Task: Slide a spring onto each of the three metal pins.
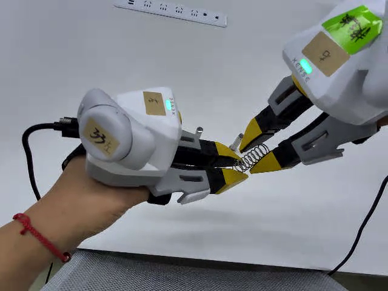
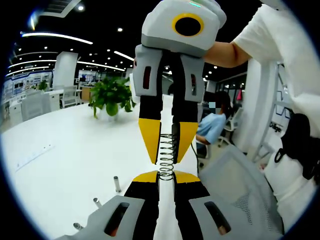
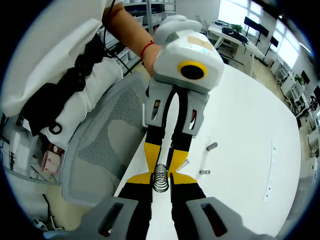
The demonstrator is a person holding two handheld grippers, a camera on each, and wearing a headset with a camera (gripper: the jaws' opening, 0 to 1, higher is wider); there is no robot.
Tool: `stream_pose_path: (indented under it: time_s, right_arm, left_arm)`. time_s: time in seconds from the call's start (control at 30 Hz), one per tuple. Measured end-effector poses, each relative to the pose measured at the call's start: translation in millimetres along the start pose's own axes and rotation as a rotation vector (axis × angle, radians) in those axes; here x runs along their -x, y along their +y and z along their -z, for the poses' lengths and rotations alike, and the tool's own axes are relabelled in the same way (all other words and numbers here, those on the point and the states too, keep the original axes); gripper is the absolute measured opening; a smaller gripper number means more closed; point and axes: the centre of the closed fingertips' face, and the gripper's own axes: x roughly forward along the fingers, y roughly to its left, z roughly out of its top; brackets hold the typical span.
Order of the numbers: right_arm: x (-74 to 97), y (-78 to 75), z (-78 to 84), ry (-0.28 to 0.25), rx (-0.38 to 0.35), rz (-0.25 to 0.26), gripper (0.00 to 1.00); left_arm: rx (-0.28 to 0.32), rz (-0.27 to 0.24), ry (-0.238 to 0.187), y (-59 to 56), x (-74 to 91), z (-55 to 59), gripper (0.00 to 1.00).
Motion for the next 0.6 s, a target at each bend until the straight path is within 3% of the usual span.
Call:
stream_pose_path:
  time_s: [0.6]
  right_arm:
    - [-0.7,-0.3,-4.4,0.004,0.025,-0.001,0.12]
  left_arm:
    - [0.004,-0.005,-0.01,2.2,1.5,1.2,0.1]
